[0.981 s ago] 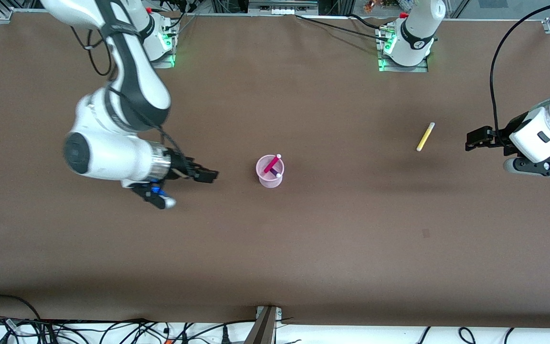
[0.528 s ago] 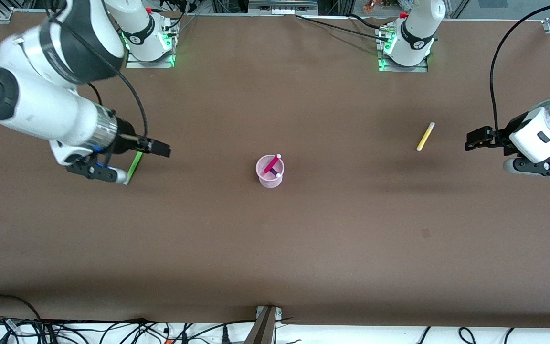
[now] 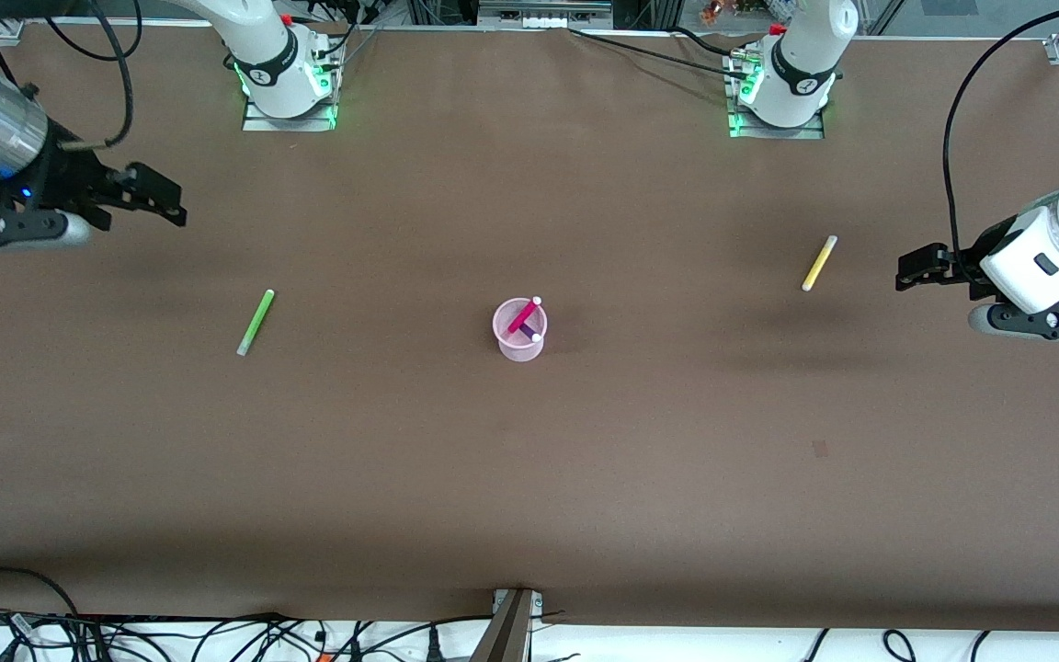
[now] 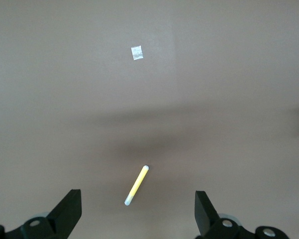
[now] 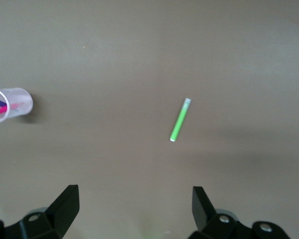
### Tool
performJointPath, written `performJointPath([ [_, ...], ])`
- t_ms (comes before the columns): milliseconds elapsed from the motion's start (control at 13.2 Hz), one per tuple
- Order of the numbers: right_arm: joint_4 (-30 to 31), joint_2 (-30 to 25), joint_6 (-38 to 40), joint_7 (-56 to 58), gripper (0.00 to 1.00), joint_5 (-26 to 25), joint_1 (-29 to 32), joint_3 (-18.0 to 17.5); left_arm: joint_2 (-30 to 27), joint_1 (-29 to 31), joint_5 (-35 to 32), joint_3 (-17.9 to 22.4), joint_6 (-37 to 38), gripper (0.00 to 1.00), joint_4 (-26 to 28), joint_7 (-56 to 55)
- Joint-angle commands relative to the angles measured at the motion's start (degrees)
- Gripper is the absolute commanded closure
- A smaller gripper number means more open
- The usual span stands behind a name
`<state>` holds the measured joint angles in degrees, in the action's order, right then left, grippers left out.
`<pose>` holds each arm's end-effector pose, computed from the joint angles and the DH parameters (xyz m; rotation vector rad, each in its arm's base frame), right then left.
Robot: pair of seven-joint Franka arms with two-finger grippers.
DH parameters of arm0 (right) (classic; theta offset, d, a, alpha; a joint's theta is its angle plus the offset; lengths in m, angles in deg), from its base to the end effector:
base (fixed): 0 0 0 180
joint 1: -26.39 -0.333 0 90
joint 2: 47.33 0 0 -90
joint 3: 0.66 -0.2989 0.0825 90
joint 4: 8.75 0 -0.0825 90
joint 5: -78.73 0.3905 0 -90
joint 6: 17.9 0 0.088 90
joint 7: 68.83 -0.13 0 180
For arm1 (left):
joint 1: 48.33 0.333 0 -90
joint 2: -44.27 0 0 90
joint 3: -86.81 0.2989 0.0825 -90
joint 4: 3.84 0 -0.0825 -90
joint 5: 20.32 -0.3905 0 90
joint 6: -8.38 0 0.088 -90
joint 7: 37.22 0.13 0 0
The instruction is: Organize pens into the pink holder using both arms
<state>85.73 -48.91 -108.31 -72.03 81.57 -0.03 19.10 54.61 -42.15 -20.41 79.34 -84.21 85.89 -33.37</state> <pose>0.5468 0.0682 0.5623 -3.0845 -0.0914 0.0771 0.6038 -0.0086 0.4857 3.1073 -0.1388 -0.2001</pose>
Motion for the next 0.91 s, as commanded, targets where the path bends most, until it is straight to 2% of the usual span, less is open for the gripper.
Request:
performJointPath([
  [0,2.6,-3.7,0.6,4.0,0.00,-3.4,-0.6,0.8,-0.3,-0.2,-0.8,0.1,-0.4,0.00,0.0,1.2],
  [226,1.5,-3.7,0.7,4.7,0.00,-4.8,-0.6,1.1,0.2,-0.2,-1.1,0.1,-0.4,0.00,-1.2,1.1],
  [453,-2.5,-2.3,0.6,4.3,0.00,-5.0,-0.5,1.1,0.3,-0.3,-1.1,0.1,-0.4,0.00,-1.2,1.2],
  [604,-3.1,0.1,-0.7,3.7,0.00,-3.6,-0.4,2.2,0.2,-0.3,-1.2,0.1,-0.5,0.00,-1.2,1.2],
  [679,-3.6,1.9,-0.3,3.6,0.00,-2.5,-1.0,1.8,0.3,-0.3,-1.2,0.1,-0.6,0.00,-1.2,1.2],
  [830,-3.6,1.9,-0.2,2.5,0.00,-2.4,-1.4,1.2,0.3,-0.3,-1.3,0.2,-0.6,0.00,-1.2,1.3],
])
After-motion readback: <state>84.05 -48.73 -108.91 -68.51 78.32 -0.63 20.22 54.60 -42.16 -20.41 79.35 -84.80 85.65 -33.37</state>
